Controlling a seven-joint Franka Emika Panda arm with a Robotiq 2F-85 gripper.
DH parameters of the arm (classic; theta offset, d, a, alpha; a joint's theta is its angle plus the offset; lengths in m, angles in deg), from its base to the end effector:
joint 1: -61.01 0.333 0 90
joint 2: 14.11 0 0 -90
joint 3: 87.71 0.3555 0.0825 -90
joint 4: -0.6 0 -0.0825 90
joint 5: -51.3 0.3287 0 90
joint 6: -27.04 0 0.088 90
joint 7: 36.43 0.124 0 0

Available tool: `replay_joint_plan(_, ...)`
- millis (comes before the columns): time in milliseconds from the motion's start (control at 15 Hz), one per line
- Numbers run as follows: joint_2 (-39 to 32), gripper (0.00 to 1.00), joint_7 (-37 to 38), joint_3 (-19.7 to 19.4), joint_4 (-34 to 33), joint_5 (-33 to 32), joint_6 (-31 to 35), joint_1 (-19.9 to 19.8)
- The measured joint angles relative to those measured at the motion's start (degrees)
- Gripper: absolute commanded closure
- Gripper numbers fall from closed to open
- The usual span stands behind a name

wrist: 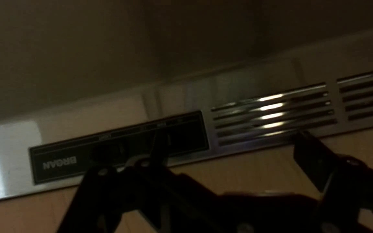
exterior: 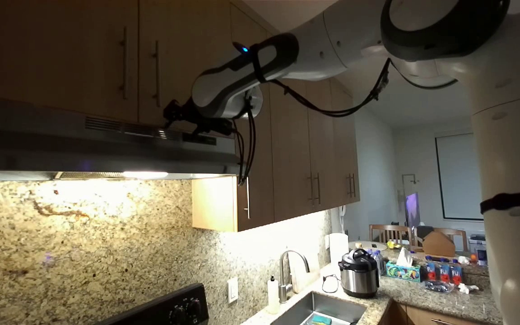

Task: Push the switch on the black part of the oven filter to the left

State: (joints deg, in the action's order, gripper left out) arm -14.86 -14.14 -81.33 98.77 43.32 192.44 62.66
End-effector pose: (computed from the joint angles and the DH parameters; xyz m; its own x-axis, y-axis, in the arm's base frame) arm 0.5668 0.0869 0.7487 0.4076 -0.1976 0.8915 0.0055 -0.9758 -0.2188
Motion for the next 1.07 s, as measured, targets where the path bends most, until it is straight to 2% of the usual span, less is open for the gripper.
replay_joint_plan(600,-2.6,0.0,-6.2,-0.4,-3.7,4.3,-1.1,0.6)
replay_joint_plan(1067,-3.0,0.0,-7.2,-0.9,-4.7,5.4,-3.6,0.8)
